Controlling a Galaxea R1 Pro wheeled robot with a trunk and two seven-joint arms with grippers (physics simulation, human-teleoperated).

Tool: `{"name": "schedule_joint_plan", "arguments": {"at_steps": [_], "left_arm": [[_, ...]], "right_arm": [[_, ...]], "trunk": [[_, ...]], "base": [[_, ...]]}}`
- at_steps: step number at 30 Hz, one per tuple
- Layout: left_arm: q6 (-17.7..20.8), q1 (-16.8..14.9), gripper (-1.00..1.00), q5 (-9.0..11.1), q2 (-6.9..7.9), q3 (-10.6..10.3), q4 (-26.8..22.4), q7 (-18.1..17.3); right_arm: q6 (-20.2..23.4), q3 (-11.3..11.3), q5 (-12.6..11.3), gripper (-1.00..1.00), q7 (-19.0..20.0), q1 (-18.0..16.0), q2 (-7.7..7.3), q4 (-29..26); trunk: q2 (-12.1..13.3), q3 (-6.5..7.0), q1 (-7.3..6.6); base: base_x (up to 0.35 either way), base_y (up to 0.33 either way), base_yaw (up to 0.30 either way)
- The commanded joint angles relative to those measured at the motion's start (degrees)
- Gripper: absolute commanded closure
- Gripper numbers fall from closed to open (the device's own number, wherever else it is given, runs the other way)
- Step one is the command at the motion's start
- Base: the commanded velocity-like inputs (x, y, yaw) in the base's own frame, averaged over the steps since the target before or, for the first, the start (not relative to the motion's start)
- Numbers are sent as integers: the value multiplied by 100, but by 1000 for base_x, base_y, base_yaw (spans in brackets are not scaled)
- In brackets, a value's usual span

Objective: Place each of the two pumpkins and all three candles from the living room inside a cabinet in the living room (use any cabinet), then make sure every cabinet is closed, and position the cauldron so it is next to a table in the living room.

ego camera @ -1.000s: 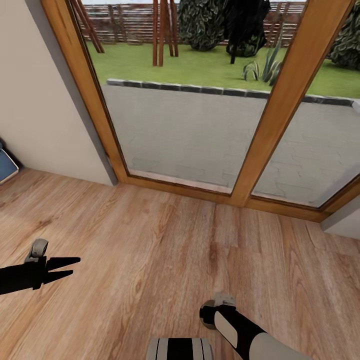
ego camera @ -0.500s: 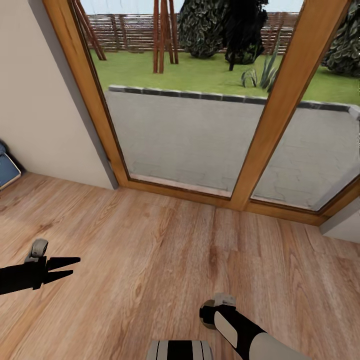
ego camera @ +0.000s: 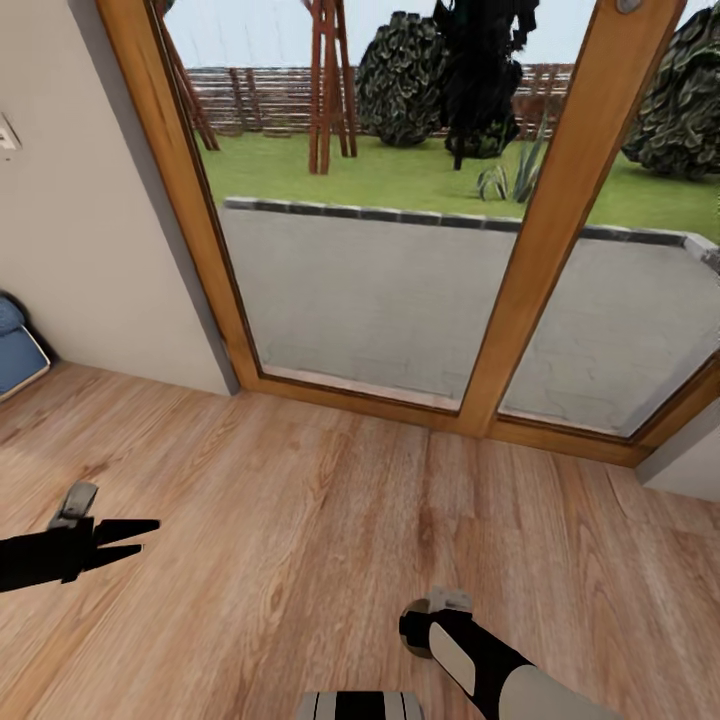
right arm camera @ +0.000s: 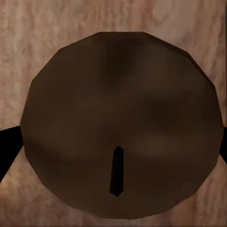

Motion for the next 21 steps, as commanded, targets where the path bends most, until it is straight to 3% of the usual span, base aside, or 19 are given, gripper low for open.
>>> {"name": "schedule_joint_plan", "arguments": {"at_steps": [1, 6, 10, 21], "left_arm": [[3, -6, -100, -132, 3, 1, 56, -47], [-22, -12, -100, -728, -14, 41, 372, -39], [-28, -20, -100, -1005, -29, 51, 425, 54], [-60, -46, -100, -1065, -58, 91, 431, 1716]], "right_arm": [[17, 47, -63, 100, -45, -3, -5, -10], [23, 42, -72, 100, -41, -3, -6, -10], [30, 39, -75, 100, -37, -3, -10, -10], [17, 39, -75, 100, -36, -3, -15, -10]], "trunk": [[0, 19, -3], [6, 129, -16], [12, 218, -27], [26, 462, -55]], "base": [[0, 0, 0], [0, 0, 0], [0, 0, 0], [0, 0, 0]]}}
